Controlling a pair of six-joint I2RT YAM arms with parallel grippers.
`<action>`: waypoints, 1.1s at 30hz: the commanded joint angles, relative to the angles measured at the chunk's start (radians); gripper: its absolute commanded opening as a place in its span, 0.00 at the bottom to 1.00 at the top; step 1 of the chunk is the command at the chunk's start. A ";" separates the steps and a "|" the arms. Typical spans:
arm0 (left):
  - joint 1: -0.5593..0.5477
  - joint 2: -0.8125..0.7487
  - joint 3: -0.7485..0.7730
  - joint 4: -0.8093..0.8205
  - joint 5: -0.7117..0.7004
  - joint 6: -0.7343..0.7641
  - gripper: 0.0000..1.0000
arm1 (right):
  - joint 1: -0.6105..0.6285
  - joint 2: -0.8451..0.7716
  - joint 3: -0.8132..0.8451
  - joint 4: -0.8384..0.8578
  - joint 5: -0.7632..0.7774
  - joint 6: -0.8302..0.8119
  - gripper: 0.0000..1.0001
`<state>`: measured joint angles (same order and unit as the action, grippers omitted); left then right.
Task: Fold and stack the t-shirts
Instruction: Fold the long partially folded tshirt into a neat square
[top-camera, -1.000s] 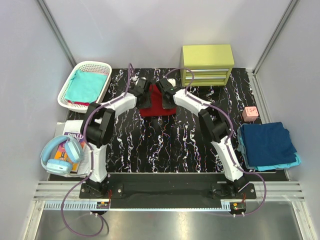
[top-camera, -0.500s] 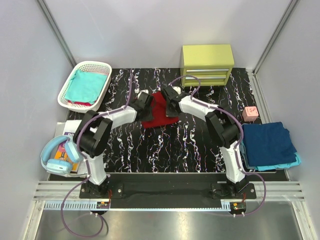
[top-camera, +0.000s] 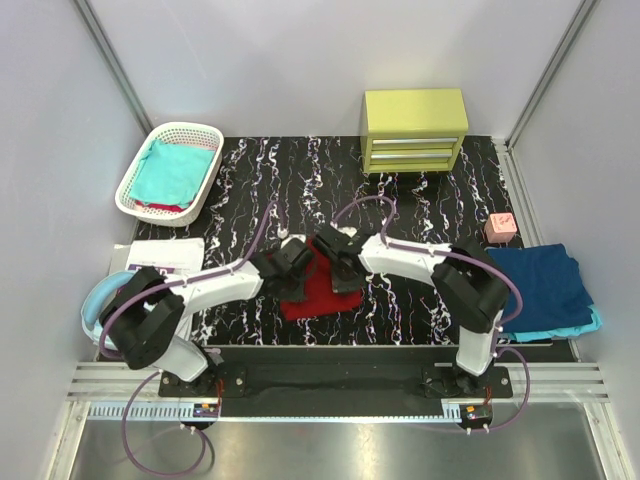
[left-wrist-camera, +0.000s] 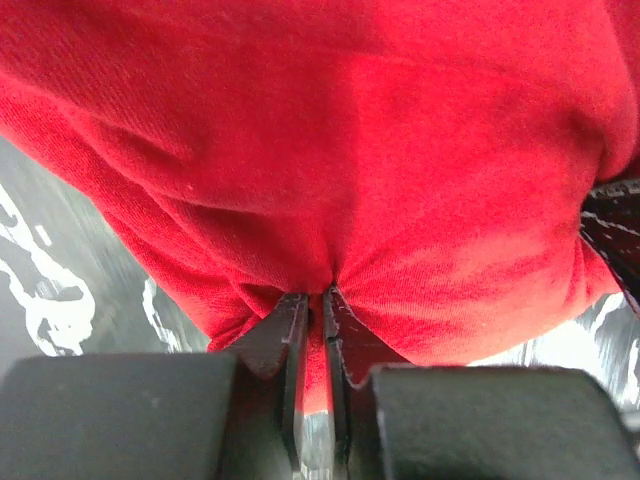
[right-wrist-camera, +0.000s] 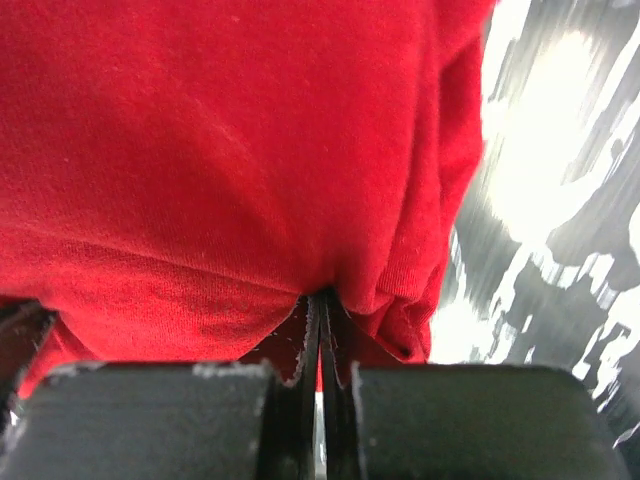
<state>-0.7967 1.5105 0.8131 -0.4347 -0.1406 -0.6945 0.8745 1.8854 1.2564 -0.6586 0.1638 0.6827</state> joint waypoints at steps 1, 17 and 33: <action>-0.052 -0.047 -0.055 -0.114 0.087 -0.069 0.10 | 0.037 -0.061 -0.126 -0.087 -0.102 0.113 0.00; -0.098 -0.266 0.332 -0.274 -0.280 0.019 0.87 | 0.063 -0.178 0.320 -0.236 0.195 -0.081 0.83; 0.014 -0.049 0.153 0.119 -0.111 0.053 0.16 | 0.014 0.049 0.247 -0.026 0.232 -0.127 0.00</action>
<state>-0.7818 1.4376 0.9642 -0.4934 -0.3012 -0.6407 0.8761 1.9148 1.5059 -0.7551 0.3637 0.5690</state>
